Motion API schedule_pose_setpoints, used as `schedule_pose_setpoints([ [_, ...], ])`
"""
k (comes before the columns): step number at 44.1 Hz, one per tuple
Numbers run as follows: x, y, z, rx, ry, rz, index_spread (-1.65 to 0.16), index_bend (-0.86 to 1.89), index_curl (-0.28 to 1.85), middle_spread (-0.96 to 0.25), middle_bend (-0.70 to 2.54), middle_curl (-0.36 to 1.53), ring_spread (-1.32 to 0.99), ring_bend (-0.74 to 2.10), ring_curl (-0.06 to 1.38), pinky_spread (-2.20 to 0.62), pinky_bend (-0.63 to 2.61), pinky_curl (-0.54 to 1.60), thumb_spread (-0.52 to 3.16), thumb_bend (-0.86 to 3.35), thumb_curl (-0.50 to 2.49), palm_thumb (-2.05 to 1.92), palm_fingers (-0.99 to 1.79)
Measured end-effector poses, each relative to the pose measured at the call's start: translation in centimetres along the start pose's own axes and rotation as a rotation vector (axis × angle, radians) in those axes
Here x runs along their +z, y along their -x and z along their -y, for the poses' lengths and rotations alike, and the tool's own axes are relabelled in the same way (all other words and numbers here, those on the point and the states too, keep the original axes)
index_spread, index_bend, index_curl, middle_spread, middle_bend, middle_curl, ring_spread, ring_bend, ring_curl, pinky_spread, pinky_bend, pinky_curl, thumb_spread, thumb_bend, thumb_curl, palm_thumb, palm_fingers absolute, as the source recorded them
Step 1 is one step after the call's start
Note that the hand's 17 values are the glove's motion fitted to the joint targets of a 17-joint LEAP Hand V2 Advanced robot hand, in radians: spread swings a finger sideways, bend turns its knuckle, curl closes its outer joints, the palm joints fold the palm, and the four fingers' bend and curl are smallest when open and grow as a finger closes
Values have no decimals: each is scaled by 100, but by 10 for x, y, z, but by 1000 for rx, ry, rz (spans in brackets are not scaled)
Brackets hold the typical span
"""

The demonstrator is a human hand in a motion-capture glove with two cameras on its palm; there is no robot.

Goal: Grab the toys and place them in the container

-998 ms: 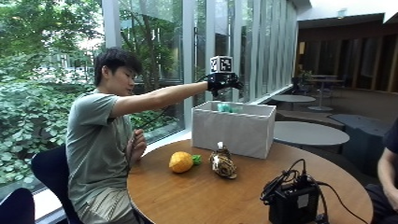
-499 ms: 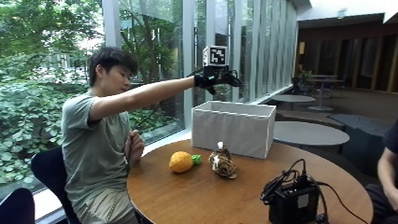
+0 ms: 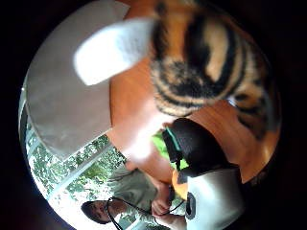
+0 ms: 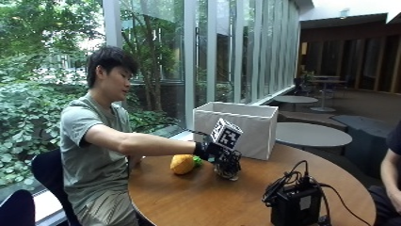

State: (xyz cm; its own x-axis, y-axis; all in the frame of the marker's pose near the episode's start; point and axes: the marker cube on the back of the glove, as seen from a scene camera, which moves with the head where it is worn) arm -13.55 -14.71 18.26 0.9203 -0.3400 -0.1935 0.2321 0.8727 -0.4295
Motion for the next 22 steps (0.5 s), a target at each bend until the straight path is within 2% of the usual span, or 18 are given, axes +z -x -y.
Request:
schedule_pose_setpoints([
  [5, 0, 25, 16, 27, -65, 135, -23, 23, 25, -6, 28, 49, -12, 47, 36, 0, 67, 34, 143, 14, 44, 28, 10],
  [6, -1, 29, 19, 30, -74, 150, -23, 22, 25, -6, 28, 49, -12, 46, 35, 0, 66, 33, 144, 15, 44, 30, 11],
  [7, -2, 32, 22, 37, -80, 157, -23, 17, 24, -6, 26, 48, -12, 44, 34, 1, 66, 33, 142, 12, 43, 25, 1],
  [8, -2, 33, 24, 49, -85, 158, -23, 29, 29, -8, 31, 51, -15, 52, 38, -1, 65, 34, 149, 20, 46, 37, 26],
  [10, -3, 30, 29, 80, -94, 140, -23, 28, 27, -11, 35, 50, -17, 52, 35, -4, 62, 30, 151, 24, 48, 45, 37],
  [14, -3, 21, 32, 115, -108, 70, -24, 32, 30, -15, 40, 53, -23, 62, 38, -11, 61, 30, 152, 30, 52, 56, 58],
  [19, -8, 36, 41, 153, -122, 147, -22, 31, 33, -21, 42, 54, -29, 71, 42, -19, 65, 32, 148, 33, 55, 66, 71],
  [22, -9, 38, 44, 153, -146, 123, -20, 29, 35, -19, 46, 57, -31, 77, 45, -22, 66, 33, 142, 33, 58, 71, 75],
])
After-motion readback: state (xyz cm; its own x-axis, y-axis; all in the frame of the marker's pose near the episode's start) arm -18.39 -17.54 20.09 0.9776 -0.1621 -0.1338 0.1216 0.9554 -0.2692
